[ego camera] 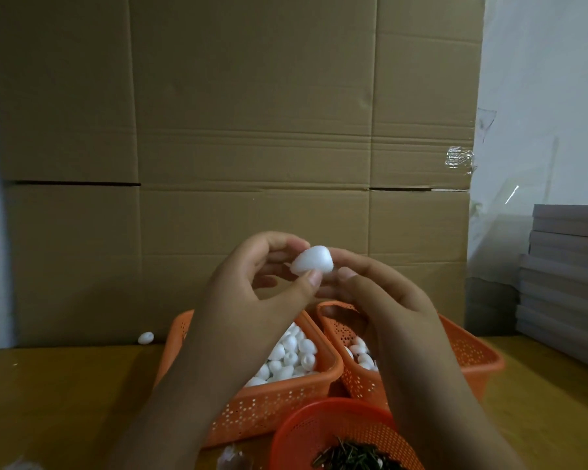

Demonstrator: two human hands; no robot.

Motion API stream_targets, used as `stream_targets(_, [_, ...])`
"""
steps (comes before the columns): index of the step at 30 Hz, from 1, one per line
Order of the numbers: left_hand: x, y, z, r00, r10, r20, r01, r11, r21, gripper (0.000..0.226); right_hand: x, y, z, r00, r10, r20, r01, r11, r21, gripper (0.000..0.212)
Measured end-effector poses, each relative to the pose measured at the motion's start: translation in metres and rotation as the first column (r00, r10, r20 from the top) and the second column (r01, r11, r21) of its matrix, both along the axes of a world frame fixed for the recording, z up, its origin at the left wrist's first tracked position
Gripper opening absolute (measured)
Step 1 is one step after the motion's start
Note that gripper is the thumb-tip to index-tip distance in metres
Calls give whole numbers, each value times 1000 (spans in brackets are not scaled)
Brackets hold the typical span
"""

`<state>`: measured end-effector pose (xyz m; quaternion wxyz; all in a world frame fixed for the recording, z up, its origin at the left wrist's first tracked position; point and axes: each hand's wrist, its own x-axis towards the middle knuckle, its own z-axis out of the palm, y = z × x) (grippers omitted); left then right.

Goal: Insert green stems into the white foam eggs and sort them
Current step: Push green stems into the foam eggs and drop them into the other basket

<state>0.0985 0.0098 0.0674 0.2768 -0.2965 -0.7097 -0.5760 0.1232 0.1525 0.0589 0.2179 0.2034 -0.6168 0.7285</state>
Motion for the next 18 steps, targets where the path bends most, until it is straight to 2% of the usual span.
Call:
stream_targets(3, [0,-1,-1,984,138,-114,-148,985,-87,18,-1,0,-1,989,-113,-97,120,991,64,28])
stream_targets(5, [2,0,-1,961,208,-181,-237,958,-161,26,0,-3,-2,966,-175,-188,198,974,112,29])
stream_targets(7, [4,2,-2,948,222,-226,-268,942,-202,31,1,-8,-2,934,-217,-283,274,944,181,32])
stream_targets(9, [4,3,-3,952,223,-211,-261,950,-173,28,1,-10,-3,926,-217,-309,288,935,207,35])
stream_targets(11, [2,2,-3,962,207,-180,-227,968,-103,22,-1,-9,-4,949,-196,-247,240,957,164,34])
stream_targets(13, [1,0,-1,972,181,-150,-192,979,-62,25,-3,-6,-4,983,-141,-115,152,984,94,27])
stream_targets(16, [0,-3,0,987,124,-102,-129,991,-43,30,-3,-3,-1,993,99,58,-97,995,-25,24])
stream_targets(18, [0,-3,-1,994,77,-73,-80,996,-41,31,-2,-1,1,983,167,72,-161,984,-82,26])
